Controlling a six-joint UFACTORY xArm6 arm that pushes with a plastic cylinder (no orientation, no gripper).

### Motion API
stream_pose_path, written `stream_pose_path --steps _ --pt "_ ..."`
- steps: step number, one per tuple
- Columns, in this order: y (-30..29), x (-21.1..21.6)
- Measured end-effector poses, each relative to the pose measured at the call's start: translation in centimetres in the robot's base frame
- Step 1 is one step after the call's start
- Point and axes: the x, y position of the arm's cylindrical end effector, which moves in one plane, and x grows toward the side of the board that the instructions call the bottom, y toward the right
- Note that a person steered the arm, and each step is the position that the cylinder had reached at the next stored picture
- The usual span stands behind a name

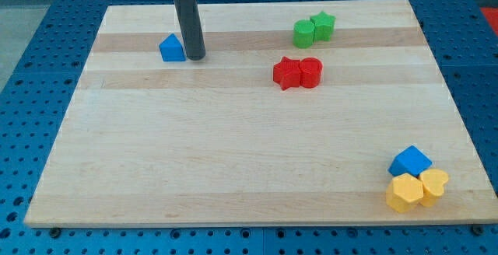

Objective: Move the blue triangle towards the top left of the board

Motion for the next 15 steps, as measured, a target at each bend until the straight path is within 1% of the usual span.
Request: stream_pose_path --steps 4,5,6,7,12,13,14,15 --pt "-5.4 -0.2" --pt "-6.4 0.5" --pt "-6.4 2.3" --pt "-7.8 2.5" --pt "-14.1 -0.2" --pt "-15.0 -1.7" --pt "-14.6 -2.3" --pt "-12.8 -2.5"
